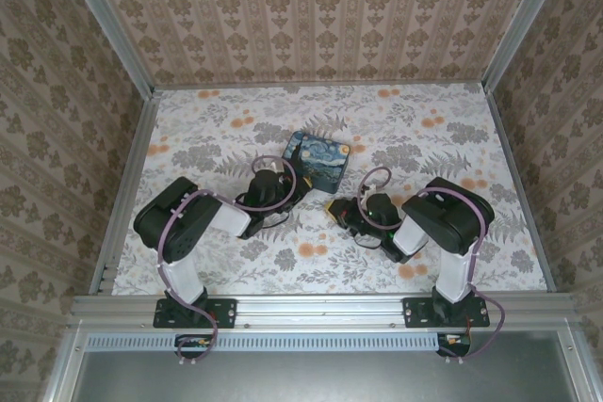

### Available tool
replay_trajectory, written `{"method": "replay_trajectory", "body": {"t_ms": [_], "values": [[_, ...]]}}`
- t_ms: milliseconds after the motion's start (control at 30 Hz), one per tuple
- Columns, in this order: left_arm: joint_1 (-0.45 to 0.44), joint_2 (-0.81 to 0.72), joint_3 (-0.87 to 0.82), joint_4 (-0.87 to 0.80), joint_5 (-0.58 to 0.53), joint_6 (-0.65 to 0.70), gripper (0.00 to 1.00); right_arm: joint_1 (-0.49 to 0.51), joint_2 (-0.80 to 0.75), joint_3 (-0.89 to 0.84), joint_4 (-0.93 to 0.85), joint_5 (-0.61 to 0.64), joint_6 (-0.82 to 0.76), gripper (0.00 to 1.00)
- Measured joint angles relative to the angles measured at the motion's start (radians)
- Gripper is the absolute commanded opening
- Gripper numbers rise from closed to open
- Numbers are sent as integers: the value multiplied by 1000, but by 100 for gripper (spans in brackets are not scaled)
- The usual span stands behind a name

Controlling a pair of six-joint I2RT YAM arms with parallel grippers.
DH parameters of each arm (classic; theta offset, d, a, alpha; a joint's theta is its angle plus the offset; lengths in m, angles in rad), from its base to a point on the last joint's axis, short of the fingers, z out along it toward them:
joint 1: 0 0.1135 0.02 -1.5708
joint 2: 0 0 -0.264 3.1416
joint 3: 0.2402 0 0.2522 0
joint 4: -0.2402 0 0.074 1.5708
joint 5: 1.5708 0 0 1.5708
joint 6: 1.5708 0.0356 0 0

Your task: Unlock the padlock with the key

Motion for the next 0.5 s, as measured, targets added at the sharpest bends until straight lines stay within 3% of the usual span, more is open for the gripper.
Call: {"method": "replay_trajectory", "body": {"t_ms": [500], "values": [[-28, 29, -16, 87, -40, -56, 0, 35, 24, 34, 7, 114, 109, 0]]}}
